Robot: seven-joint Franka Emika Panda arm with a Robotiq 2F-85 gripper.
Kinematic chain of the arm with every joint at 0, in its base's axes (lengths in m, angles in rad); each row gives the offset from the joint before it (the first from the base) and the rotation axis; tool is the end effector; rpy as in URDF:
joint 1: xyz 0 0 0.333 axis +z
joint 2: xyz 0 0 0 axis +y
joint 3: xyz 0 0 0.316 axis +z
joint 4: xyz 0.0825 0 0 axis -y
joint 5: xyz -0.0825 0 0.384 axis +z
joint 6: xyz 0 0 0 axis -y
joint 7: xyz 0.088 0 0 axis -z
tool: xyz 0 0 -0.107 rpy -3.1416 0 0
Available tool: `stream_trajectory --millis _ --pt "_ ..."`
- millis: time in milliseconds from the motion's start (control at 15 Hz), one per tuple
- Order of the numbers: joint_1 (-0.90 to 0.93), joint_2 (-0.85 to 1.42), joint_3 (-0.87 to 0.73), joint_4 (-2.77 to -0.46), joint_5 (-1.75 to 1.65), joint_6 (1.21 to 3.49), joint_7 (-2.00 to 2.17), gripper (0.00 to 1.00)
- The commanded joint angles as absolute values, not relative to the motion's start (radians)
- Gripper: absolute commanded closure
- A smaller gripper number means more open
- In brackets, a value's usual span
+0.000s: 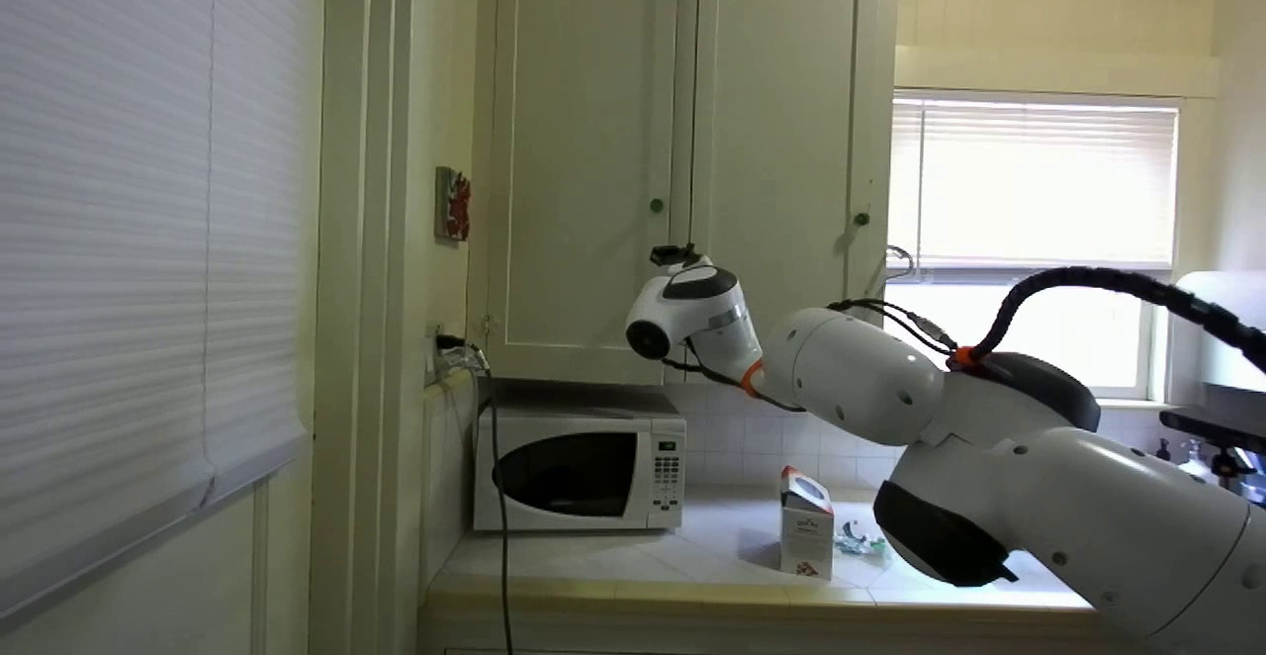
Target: Close the cupboard
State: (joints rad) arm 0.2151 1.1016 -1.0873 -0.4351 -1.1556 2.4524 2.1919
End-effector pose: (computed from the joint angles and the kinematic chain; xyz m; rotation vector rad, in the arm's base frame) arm 0.8084 -0.0300 0.6114 1.1424 -0.7919 2.3166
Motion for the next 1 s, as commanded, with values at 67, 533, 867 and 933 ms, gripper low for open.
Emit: stream_trajectory --millis 67,533,867,933 --pt "0.216 1.118 -1.098 -0.435 -1.268 2.472 2.262 1.00" --pt "0.139 1.044 -0.817 -0.435 -1.159 2.693 2.044 1.00" --pt "0.069 1.013 -0.551 -0.435 -1.009 2.701 1.755 1.00" --pt "0.057 1.011 -0.501 -0.435 -0.976 2.695 1.702 1.00"
